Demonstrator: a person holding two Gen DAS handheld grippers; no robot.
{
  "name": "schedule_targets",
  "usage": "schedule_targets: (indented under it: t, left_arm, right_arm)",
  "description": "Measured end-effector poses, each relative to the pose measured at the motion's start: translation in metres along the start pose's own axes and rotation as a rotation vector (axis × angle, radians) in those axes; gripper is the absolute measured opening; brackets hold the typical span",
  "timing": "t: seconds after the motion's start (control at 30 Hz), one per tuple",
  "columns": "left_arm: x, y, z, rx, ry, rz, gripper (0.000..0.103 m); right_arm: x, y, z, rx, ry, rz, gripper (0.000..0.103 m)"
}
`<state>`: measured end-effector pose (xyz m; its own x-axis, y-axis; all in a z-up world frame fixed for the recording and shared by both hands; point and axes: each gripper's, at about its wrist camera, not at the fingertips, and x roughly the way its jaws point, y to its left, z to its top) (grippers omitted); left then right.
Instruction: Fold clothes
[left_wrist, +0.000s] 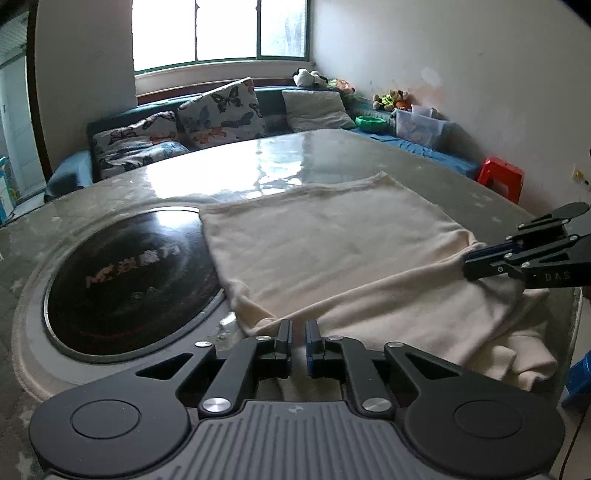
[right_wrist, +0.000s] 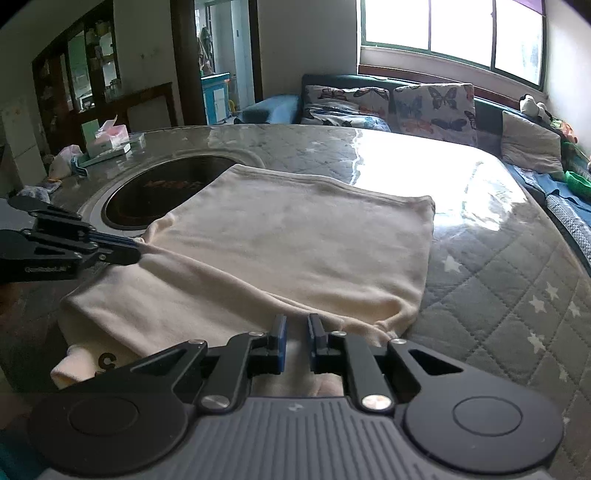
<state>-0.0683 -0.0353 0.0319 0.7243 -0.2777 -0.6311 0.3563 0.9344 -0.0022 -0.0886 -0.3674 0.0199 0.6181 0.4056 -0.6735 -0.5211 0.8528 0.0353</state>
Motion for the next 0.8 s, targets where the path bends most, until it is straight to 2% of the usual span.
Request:
schedule_targets:
  t: [0.17, 0.4, 0.53, 0.57, 0.63, 0.8]
  left_arm:
    - [-0.006, -0.01, 0.004, 0.035, -0.025, -0.02, 0.011]
    - [0.001, -0.015, -0.009, 0.071, 0.007, -0.015, 0.013]
    - [-0.007, -0.014, -0.008, 0.067, -0.008, -0.008, 0.015]
    - [-0.01, -0.013, -0.007, 0.056, -0.014, -0.011, 0.015]
    - [-0.017, -0.017, -0.008, 0.058, -0.031, -0.03, 0.015]
    - [-0.026, -0.033, -0.014, 0.111, -0.033, -0.056, 0.027]
  right_arm:
    - [-0.01, 0.004, 0.004, -0.024, -0.021, 0.001, 0.02]
    - [-0.008, 0.009, -0.006, -0.046, 0.02, 0.02, 0.022]
    - [-0.012, 0.008, -0.008, -0.044, 0.018, 0.016, 0.024]
    - [-0.014, 0.008, -0.008, -0.044, 0.014, 0.014, 0.028]
    - [-0.016, 0.008, -0.007, -0.045, 0.009, 0.012, 0.029]
    - [-0.013, 0.007, -0.012, -0.036, 0.025, 0.008, 0.029]
